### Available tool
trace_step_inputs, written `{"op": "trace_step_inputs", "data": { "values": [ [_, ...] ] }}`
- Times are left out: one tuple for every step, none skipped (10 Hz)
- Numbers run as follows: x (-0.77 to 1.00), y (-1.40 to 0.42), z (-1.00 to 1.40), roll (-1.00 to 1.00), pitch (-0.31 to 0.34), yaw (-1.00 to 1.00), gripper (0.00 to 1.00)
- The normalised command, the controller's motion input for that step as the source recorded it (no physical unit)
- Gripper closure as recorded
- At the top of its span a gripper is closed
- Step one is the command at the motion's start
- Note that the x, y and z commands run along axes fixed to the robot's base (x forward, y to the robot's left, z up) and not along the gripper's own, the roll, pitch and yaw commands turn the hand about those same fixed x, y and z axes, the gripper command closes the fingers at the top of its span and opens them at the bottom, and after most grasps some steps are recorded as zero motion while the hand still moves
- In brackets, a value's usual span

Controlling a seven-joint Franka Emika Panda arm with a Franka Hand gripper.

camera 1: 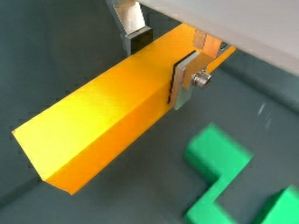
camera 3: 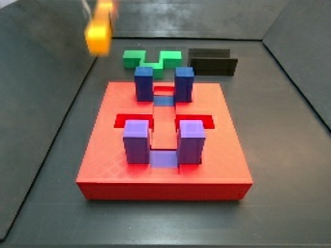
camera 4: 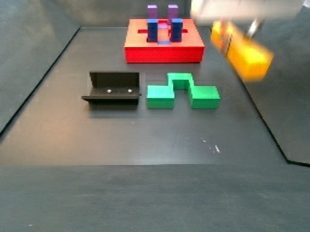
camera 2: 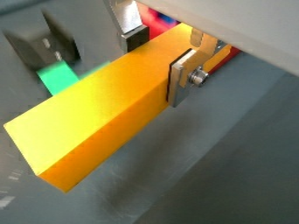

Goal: Pick up the yellow object. Move up. Move to above the board. Insert the yellow object.
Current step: Move to above the board.

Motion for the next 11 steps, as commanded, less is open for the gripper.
{"op": "trace_step_inputs", "data": {
  "values": [
    [-0.03, -0.01, 1.40, -0.11, 0.006, -0.01, 1.00],
    [0.01, 0.01, 1.40, -0.11, 0.036, 0.00, 1.00],
    [0.01, 0.01, 1.40, -0.10, 0.070, -0.01, 1.00],
    [-0.01, 0.01, 1.40, -0.09, 0.058, -0.01, 1.00],
    [0.00, 0.01, 0.66, -0.08, 0.034, -0.01, 1.00],
    [0.01, 0.01, 0.39, -0.08, 0.031, 0.00, 1.00],
    [0.92, -1.40, 0.24, 0.03, 0.111, -0.49, 1.00],
    [0.92, -1.40, 0.23, 0.08, 0.143, -0.43, 1.00],
    [0.95, -1.40, 0.22, 0.13, 0.190, -0.31, 1.00],
    [1.02, -1.40, 0.22, 0.01, 0.207, -0.14, 1.00],
    [1.04, -1.40, 0.24, -0.02, 0.211, -0.04, 1.00]
  ]
}}
